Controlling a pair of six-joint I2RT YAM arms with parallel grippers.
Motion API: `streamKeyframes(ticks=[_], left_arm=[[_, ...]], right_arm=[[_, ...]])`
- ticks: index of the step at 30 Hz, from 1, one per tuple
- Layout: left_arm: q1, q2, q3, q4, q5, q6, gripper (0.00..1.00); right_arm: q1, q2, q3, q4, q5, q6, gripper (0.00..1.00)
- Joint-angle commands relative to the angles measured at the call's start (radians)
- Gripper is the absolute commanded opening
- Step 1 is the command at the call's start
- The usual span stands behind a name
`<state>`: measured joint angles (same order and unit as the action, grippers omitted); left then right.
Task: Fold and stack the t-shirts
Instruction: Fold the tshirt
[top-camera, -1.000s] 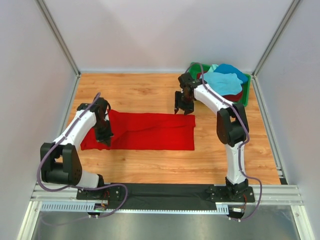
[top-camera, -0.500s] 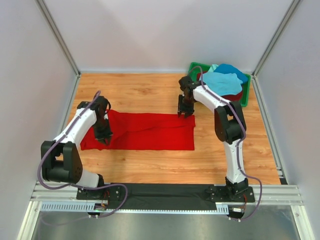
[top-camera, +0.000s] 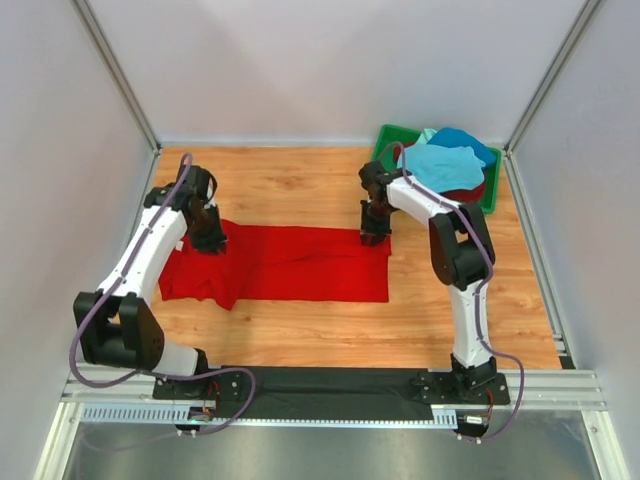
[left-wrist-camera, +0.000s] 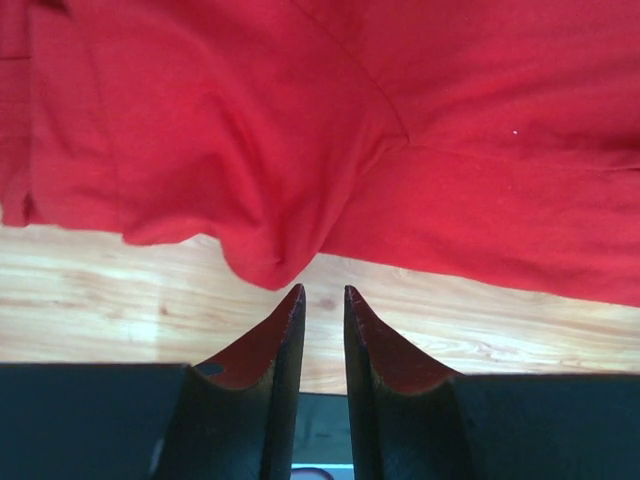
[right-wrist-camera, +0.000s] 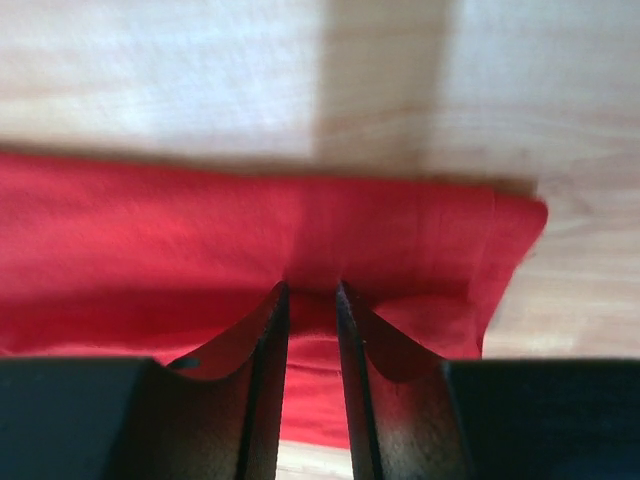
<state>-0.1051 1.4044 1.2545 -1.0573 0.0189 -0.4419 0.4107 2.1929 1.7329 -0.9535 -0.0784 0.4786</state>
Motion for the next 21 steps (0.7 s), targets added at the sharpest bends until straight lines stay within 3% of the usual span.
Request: streamKeyframes(ticks=[1,8,14,21], left_arm=[[-0.015,0.05,0.029,0.04,0.041,0.011,0.29],[-0.019,0.117,0.088,0.051,0.105,0.031,0.28],[-0.066,0.251,0.149,0.134,0.285,0.02,0.22],[-0.13,0.438,0.258,0.174,0.283,-0.035,0.2]], right_arm=[[0.011,-0.1,-0.053,-0.05,-0.059,0.002,0.27],[0.001,-0.351,-0.302,-0.012,-0.172,0.034,0.29],[-0.035,-0.24,-0.139,-0.045,-0.093,0.006,0.33],[-0.033,-0.156,-0.064,-0.018,-0.061,0.006,0.37]])
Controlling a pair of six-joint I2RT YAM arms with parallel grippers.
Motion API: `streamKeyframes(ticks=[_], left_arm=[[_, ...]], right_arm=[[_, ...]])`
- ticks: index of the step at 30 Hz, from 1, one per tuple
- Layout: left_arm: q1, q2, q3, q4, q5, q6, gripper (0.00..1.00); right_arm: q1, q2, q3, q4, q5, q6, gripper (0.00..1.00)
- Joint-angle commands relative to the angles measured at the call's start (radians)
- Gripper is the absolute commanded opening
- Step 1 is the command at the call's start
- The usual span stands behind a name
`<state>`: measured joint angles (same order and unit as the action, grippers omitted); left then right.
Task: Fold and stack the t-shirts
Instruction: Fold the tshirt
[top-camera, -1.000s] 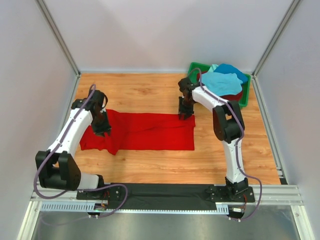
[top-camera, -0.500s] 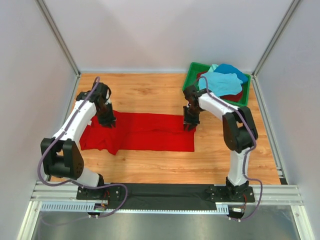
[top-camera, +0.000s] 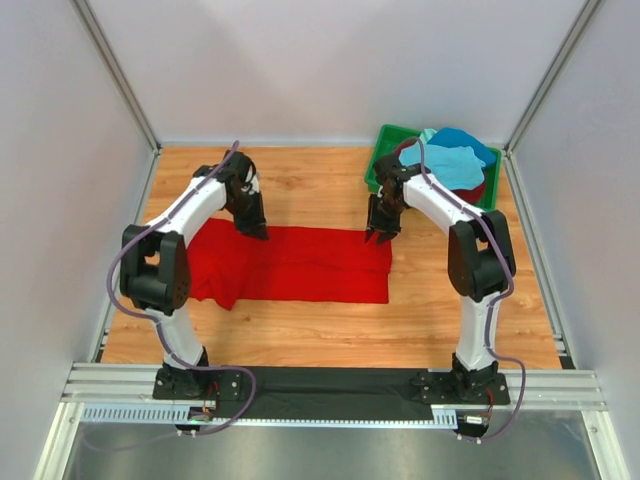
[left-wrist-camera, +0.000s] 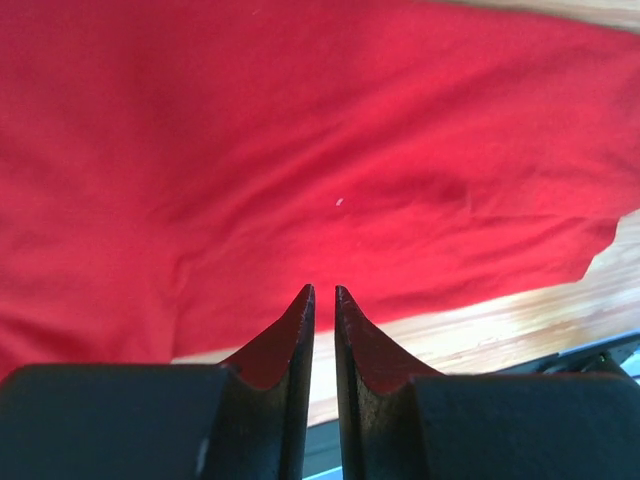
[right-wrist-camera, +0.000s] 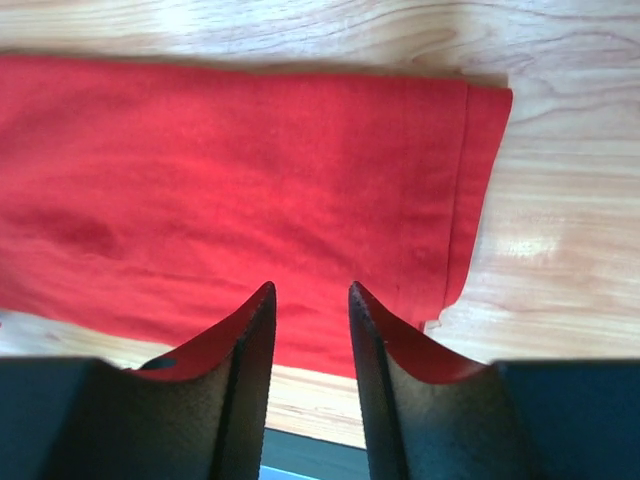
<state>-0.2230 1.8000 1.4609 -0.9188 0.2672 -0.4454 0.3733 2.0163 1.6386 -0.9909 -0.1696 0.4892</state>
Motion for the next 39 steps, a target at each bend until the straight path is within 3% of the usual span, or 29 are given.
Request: streamKeyframes(ticks=[1,8,16,23,24,26,27,29,30,31,34,39], left_arm=[[-0.013,0.082,0.059,0.04,0.032,-0.033,0.19],[-0.022,0.205,0.136,0.005,-0.103,-0.065,0.18],[-0.006,-0.127,0.041,-0.113,-0.266,-0.003,0.34],[0.218,-0.445,-0.276,-0.178,-0.277,0.022,0.39],[0.302,-0.462,-0.302,-0.18,-0.248,0.019,0.37],[0.367,-0.491,-0.379,-0.167,-0.171,-0.001,0.34],[0.417,-0.488,-0.401,-0.163,-0.149,-0.009,0.29],[0.457,-0.476,-0.46,-0.143,-0.067,-0.024,0.24],[0.497,-0.464,-0.479,-0.134,-0.03,-0.044,0.2],[0.51,-0.462,-0.499,-0.121,0.004,-0.062,0.19],[0.519,-0.496,-0.559,-0.066,0.087,-0.108,0.19],[0.518,-0.626,-0.648,0.027,0.089,-0.16,0.34]], right_arm=[[0.006,0.03,0.024,0.034,0.039,-0.005,0.38],[-0.013,0.122,-0.031,0.155,0.156,-0.04,0.43],[-0.077,0.096,-0.115,0.092,0.383,-0.084,0.48],[-0.027,-0.051,-0.068,0.052,0.42,-0.138,0.54],[-0.002,-0.073,-0.036,0.044,0.42,-0.139,0.56],[0.077,-0.126,-0.007,0.044,0.359,-0.109,0.65],[0.105,-0.143,-0.022,0.069,0.2,-0.083,0.66],[0.176,-0.194,-0.097,0.255,-0.006,0.062,0.67],[0.205,-0.212,-0.231,0.359,-0.14,0.122,0.68],[0.267,-0.228,-0.287,0.57,-0.178,0.179,0.71],[0.381,-0.232,-0.419,0.835,-0.208,0.372,0.73],[0.499,-0.157,-0.454,0.983,-0.137,0.504,0.62]])
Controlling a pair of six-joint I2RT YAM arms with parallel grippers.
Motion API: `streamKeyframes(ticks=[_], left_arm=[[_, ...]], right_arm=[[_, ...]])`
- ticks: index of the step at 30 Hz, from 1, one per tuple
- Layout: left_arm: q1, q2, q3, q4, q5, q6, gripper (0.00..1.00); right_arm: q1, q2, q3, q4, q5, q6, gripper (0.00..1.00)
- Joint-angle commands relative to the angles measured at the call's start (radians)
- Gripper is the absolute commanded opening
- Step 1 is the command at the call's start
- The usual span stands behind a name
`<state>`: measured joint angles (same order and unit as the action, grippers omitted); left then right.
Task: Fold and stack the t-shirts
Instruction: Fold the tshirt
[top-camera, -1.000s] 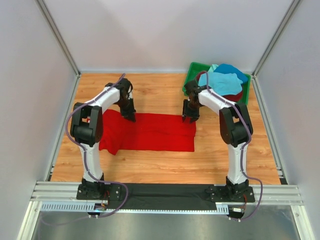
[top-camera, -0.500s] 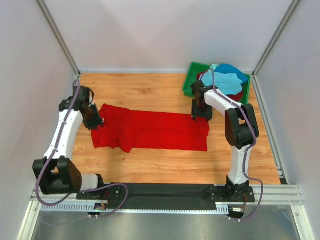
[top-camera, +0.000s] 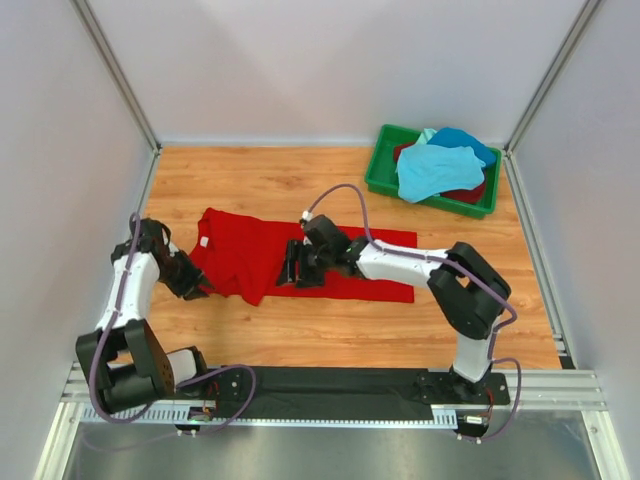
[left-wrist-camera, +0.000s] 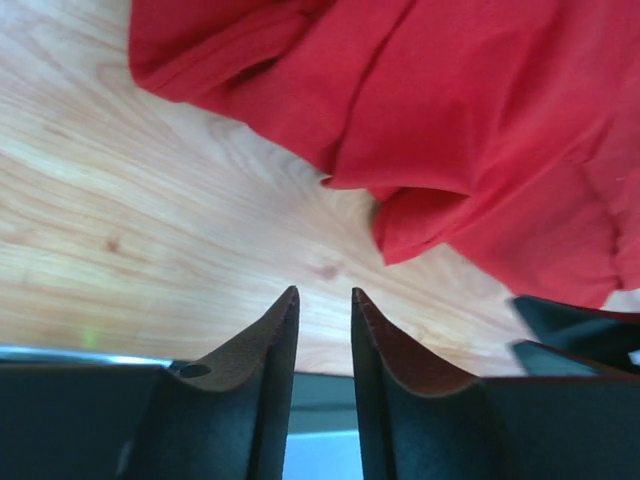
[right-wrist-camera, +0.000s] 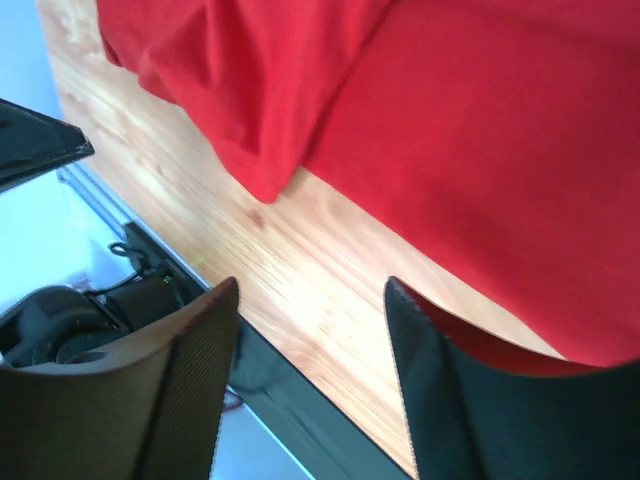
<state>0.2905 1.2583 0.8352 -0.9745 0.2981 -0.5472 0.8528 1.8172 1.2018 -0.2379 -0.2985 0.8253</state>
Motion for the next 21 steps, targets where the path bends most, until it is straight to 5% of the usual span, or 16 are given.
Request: streamKeyframes(ticks=[1,11,21], left_arm=[[0.006,-0.095,-0.063,0.115,0.064,-0.08,0.36],[0.006,-0.048,-0.185,0.269,0.059,-0.14,0.37],[0.006,0.056,-0.188,0.358,0.042,-0.131,0.36]], right_arm=[[0.044,0.054,-0.028,0.308,-0.007,0.185,0.59],[0.144,0.172,-0.036,0.399,0.087,0.298,0.64],[0.181,0.274,-0.028,0.463,0.127,0.406,0.53]])
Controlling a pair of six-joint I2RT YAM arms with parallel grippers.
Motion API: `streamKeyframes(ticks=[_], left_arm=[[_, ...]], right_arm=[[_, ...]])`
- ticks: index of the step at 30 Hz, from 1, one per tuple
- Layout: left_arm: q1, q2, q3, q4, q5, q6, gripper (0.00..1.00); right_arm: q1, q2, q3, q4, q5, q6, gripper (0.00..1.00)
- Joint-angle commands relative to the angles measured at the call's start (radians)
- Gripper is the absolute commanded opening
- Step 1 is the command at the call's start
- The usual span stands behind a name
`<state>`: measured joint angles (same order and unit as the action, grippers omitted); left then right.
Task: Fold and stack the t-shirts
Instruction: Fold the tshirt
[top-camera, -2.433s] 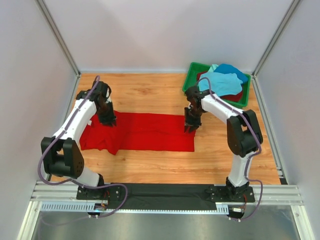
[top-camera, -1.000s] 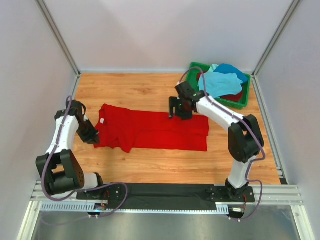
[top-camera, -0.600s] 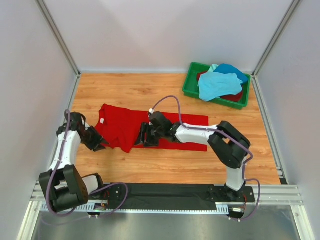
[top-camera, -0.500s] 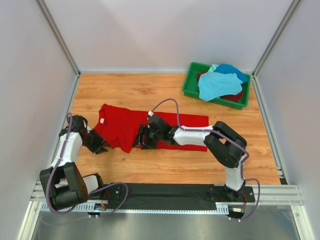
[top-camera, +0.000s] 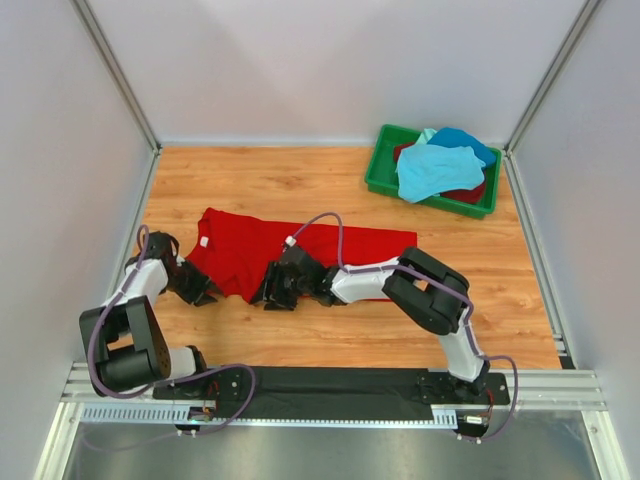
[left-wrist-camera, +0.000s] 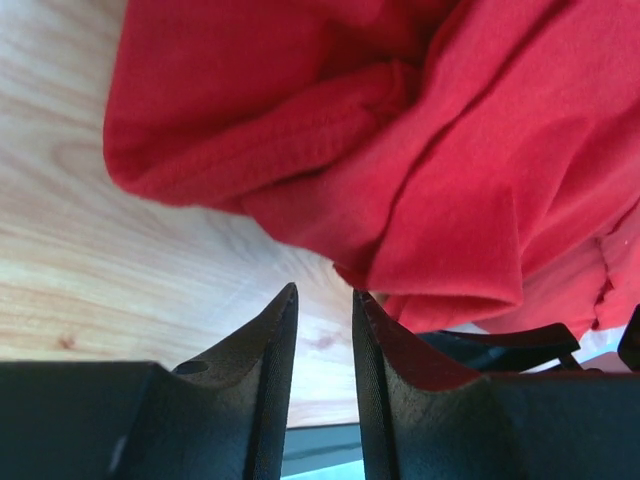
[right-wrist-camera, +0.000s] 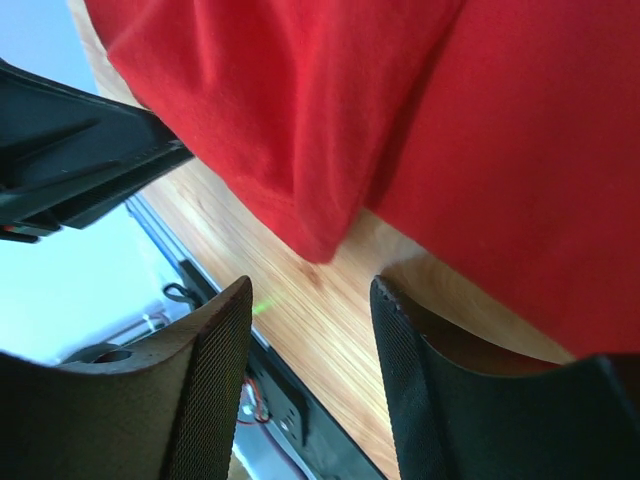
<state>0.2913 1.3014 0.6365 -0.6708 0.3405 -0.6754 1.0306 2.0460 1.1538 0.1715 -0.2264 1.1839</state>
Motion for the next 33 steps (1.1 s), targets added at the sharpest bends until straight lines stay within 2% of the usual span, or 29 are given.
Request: streamKeyframes(ticks=[1,8,13,24,33], left_arm=[[0.003,0.018,0.011,0.062,-0.003,-0.001,0.36],[0.005,0.067,0.012,0.086,-0.015,0.01,0.36],[0.003,0.072,-0.014,0.165,0.04,0.017,0.36],[0.005,0.082,-0.047,0.195,0.068,-0.001,0.33],[0.003,0.111,-0.049,0.186,0.028,-0.01,0.05]], right_arm=[[0.002,0.052,0.023,0.063,0.052,0.055,0.52],[0.008,0.077,0.035,0.049,0.058,0.089,0.47],[0.008,0.1,0.058,0.023,0.033,0.094,0.44],[0.006,0.128,0.078,0.039,0.018,0.128,0.35],[0.006,0.118,0.064,0.031,-0.001,0.125,0.22]])
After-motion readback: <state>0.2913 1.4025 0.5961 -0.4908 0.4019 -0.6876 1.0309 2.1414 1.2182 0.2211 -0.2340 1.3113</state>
